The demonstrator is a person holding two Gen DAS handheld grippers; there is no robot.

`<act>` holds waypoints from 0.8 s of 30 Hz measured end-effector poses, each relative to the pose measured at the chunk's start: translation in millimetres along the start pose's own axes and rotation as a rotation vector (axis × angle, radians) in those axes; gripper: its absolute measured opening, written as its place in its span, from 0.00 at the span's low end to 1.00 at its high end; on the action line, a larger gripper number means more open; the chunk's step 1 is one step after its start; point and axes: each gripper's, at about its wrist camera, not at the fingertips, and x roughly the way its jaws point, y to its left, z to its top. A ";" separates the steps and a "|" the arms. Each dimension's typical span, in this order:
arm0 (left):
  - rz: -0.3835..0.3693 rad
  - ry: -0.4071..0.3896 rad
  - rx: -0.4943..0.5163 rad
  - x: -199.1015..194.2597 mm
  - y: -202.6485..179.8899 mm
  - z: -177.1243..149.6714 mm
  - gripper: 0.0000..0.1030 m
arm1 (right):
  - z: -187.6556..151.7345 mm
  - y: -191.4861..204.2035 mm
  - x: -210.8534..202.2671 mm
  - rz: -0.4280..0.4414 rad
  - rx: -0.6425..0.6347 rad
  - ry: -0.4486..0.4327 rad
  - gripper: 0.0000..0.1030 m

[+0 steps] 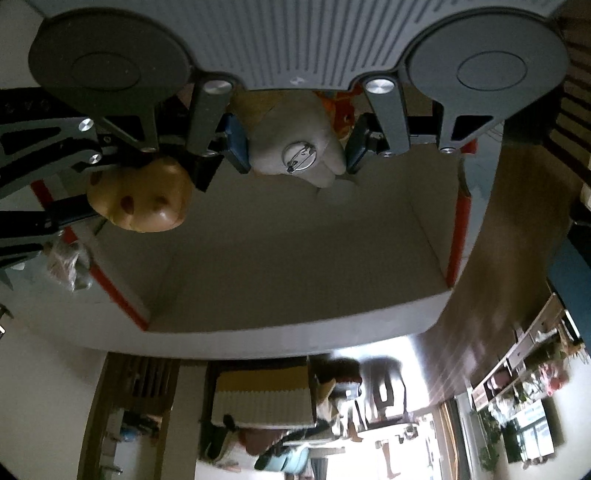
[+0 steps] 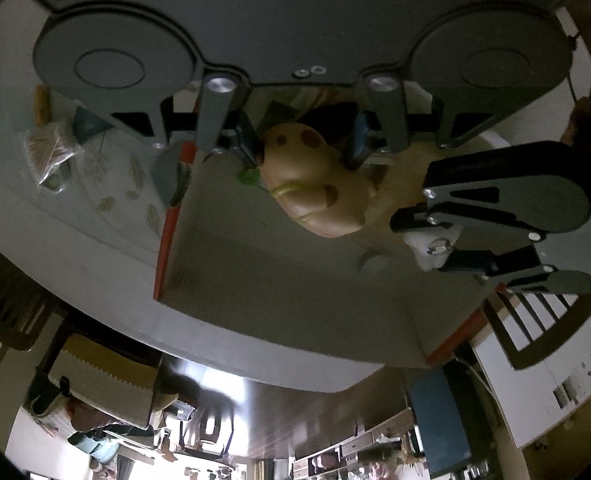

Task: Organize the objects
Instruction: 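Carry the bunny and pig into the box and open both grippers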

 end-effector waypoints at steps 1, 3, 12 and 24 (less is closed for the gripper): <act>0.000 0.009 0.000 2.5 0.5 -0.4 0.53 | -0.6 -0.1 2.2 -0.001 -0.002 0.005 0.49; 0.003 0.025 0.003 7.7 0.8 -1.8 0.53 | -1.7 2.0 3.4 -0.008 -0.020 0.001 0.49; -0.008 0.084 -0.015 19.2 2.7 -8.4 0.54 | -1.8 10.3 3.3 -0.002 -0.055 0.008 0.53; 0.007 0.103 -0.004 22.3 -3.8 -11.2 0.70 | -2.4 3.1 -3.7 0.020 -0.050 0.007 0.61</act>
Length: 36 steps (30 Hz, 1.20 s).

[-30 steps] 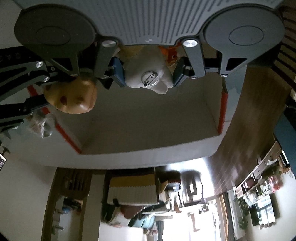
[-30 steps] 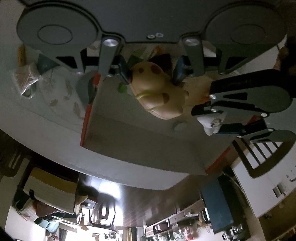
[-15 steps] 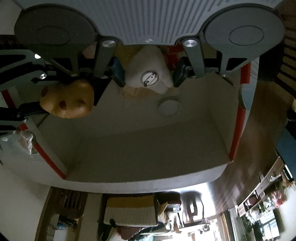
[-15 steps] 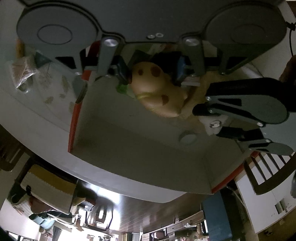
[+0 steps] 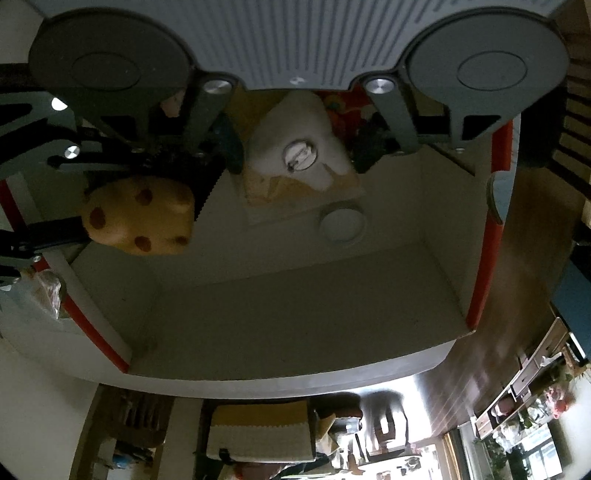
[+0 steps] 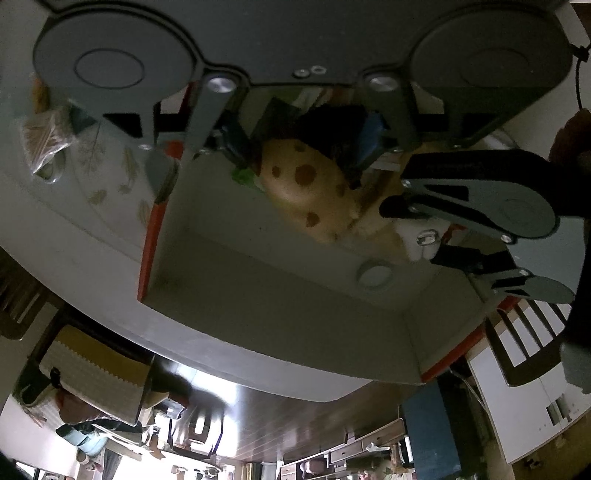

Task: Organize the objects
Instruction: 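Carry the bunny and pig into the box and open both grippers, then withdraw both grippers from the box back over the table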

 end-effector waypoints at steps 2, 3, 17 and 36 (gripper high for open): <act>0.001 -0.004 -0.001 0.1 1.0 -0.3 0.71 | -0.1 -3.7 -2.1 0.004 0.002 -0.004 0.62; 0.006 -0.007 -0.002 -0.5 1.0 -1.0 0.71 | -0.8 -4.7 -3.8 0.011 0.003 -0.008 0.63; 0.004 -0.060 -0.027 -21.8 2.7 0.3 0.71 | -8.5 -13.7 -29.9 0.040 0.014 -0.065 0.69; -0.017 -0.176 -0.064 -85.0 -20.9 -10.1 0.80 | -38.0 -29.9 -85.6 0.103 -0.017 -0.169 0.77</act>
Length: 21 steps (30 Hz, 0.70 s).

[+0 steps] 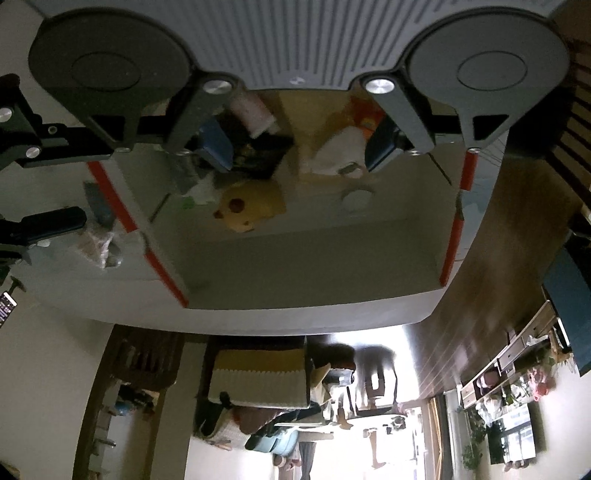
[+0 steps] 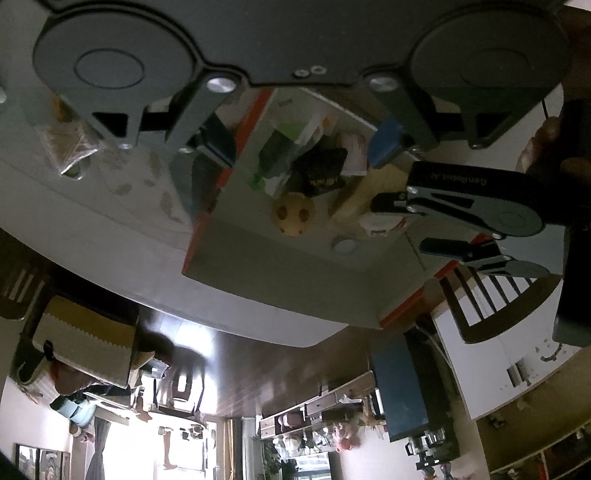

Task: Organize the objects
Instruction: 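Withdraw both grippers from the box back over the table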

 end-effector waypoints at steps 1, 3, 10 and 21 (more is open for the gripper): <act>0.001 -0.004 0.001 -2.4 -3.8 -0.5 0.80 | -2.0 -1.7 -2.9 0.001 -0.001 -0.003 0.77; -0.005 -0.008 0.002 -6.1 -10.9 -1.0 0.80 | -6.8 -6.5 -9.2 0.004 0.001 -0.008 0.77; -0.031 -0.027 -0.005 -20.1 -43.1 -4.9 0.82 | -23.0 -29.6 -33.7 0.012 0.025 -0.041 0.77; -0.089 -0.052 -0.018 -30.8 -111.0 -4.3 0.99 | -62.7 -87.2 -70.4 -0.015 0.062 -0.092 0.77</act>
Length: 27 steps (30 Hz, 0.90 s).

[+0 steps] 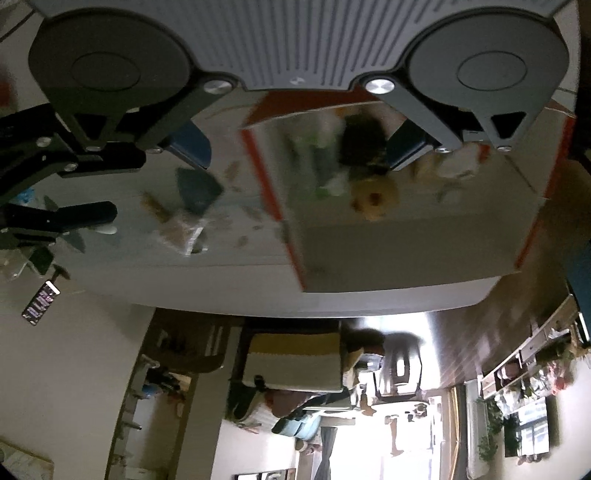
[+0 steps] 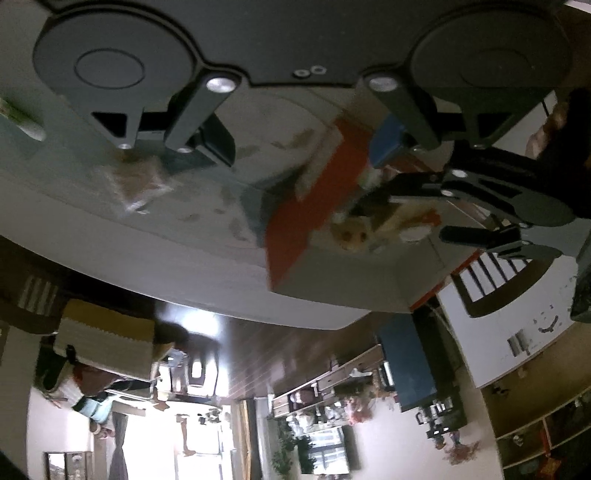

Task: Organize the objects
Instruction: 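Withdraw both grippers from the box back over the table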

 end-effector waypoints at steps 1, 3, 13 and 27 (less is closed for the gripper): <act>-0.004 0.000 -0.001 0.8 -6.5 -1.2 0.99 | -4.5 -7.1 -3.7 -0.009 -0.001 -0.004 0.77; -0.011 0.001 0.003 3.3 -22.4 -1.5 0.99 | -13.8 -22.0 -10.2 -0.025 -0.001 -0.001 0.77; -0.018 0.022 0.040 35.1 -95.6 0.1 1.00 | -55.5 -105.7 -30.6 -0.100 0.009 0.002 0.77; -0.024 0.075 0.186 119.6 -177.4 21.5 1.00 | -81.2 -234.3 -31.5 -0.225 0.064 0.064 0.77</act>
